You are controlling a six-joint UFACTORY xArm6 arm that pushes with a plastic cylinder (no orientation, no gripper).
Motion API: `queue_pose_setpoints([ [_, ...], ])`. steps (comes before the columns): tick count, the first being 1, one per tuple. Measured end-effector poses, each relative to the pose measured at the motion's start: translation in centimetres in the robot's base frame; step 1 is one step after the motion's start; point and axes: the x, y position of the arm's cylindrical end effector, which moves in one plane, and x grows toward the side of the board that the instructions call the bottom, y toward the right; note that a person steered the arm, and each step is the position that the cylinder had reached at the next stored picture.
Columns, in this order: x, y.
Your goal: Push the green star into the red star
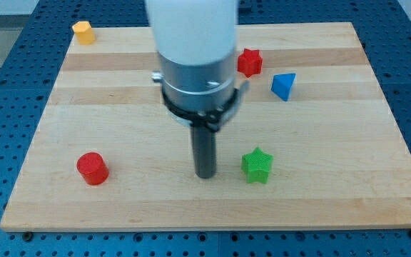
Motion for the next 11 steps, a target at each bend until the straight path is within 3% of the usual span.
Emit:
queue_pose_setpoints([
  [1, 2.3, 2.6],
  [3, 0.0, 11.3],
  [4, -1.7, 12.0],
  [8, -6.4, 2.4],
  [11, -13.0, 3.7],
])
